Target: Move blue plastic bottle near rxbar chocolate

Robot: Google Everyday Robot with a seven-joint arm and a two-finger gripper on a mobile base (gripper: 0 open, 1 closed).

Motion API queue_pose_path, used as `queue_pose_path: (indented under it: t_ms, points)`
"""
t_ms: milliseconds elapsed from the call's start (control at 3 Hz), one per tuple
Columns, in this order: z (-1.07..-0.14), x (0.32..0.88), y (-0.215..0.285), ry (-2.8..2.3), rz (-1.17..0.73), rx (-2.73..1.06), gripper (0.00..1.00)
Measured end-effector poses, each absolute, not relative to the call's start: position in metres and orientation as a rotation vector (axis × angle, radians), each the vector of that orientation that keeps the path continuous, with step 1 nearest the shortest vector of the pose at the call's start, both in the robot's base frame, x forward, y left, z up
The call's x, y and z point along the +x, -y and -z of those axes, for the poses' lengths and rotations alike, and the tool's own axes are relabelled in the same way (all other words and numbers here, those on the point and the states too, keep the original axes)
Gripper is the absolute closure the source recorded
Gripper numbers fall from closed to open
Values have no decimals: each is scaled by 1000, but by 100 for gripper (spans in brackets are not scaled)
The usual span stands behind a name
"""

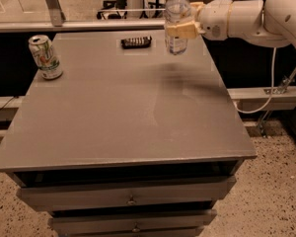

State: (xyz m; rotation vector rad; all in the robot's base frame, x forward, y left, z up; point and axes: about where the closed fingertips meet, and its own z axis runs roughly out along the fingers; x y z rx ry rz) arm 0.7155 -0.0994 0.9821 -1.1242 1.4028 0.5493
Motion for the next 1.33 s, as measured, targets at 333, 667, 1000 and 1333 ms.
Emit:
queue_pose_path:
  t_ms: [333, 667, 1000, 1333]
  points:
    - [-976, 754, 105, -1427, -507, -1038, 100]
    - [-965, 796, 103, -1445, -484, -947, 100]
    - [-955, 822, 94, -1471, -482, -914, 100]
    - [-948, 835, 87, -1494, -491, -899, 100]
